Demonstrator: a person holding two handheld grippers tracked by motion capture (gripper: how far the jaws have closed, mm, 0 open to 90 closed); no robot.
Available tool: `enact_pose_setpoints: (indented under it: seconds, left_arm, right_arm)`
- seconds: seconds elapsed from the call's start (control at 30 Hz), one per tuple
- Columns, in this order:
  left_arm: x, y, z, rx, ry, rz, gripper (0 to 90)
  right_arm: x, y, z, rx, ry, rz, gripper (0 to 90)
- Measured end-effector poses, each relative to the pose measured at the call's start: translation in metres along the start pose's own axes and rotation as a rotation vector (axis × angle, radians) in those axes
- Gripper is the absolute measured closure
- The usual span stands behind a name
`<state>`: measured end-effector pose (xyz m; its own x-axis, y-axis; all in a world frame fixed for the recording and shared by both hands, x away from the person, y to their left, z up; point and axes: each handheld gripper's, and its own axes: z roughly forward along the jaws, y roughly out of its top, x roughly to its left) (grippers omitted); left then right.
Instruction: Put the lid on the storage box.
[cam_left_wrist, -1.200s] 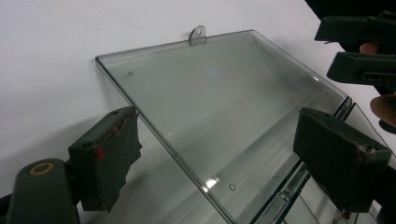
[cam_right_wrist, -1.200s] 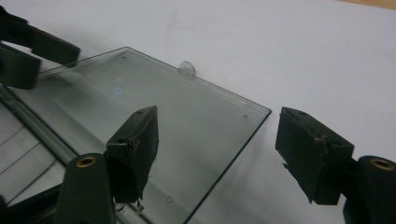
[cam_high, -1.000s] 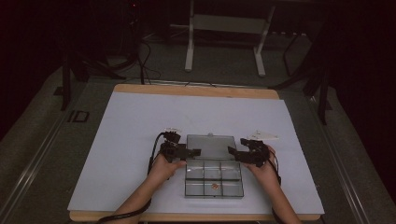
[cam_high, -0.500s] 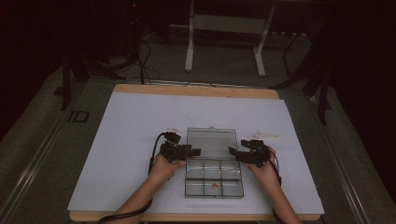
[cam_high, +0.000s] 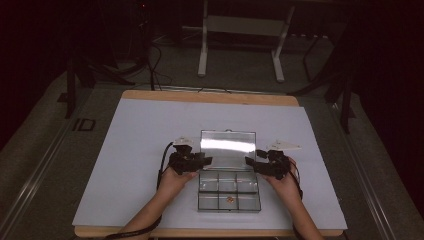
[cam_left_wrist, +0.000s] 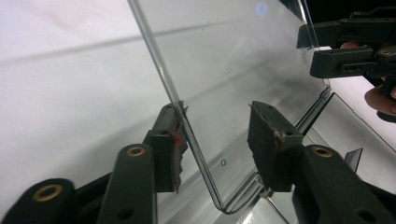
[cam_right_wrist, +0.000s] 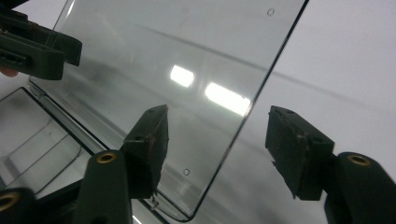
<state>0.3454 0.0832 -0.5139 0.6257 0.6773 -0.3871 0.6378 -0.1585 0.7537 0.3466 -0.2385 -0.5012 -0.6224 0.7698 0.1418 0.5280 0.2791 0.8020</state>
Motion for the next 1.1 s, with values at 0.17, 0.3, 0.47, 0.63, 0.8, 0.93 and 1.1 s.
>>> enact_pose_setpoints:
  seconds: [0.17, 0.3, 0.47, 0.63, 0.8, 0.93, 1.1]
  left_arm:
    - [-0.006, 0.001, -0.005, -0.013, 0.028, 0.041, 62.6]
    - [-0.009, -0.001, -0.009, -0.041, 0.041, 0.06, 67.3]
    - [-0.012, 0.0, -0.012, -0.039, 0.05, 0.089, 70.6]
    - [-0.016, -0.001, -0.015, -0.044, 0.051, 0.102, 71.1]
    - [-0.018, -0.001, -0.018, -0.044, 0.056, 0.114, 71.0]
    - [-0.019, -0.001, -0.02, -0.066, 0.075, 0.132, 70.9]
    - [-0.021, 0.003, -0.025, -0.079, 0.078, 0.132, 70.9]
  right_arm:
    - [0.002, 0.002, -0.002, -0.011, 0.012, -0.008, 43.5]
    - [0.004, 0.003, -0.005, -0.018, 0.026, -0.011, 50.2]
    - [0.011, 0.004, -0.009, -0.026, 0.016, -0.04, 58.6]
    - [0.009, 0.002, -0.013, -0.039, 0.046, -0.017, 61.5]
    - [0.012, 0.001, -0.018, -0.047, 0.037, -0.031, 63.2]
    - [0.012, 0.001, -0.02, -0.055, 0.041, -0.029, 64.8]
    - [0.012, 0.001, -0.022, -0.057, 0.043, -0.031, 65.8]
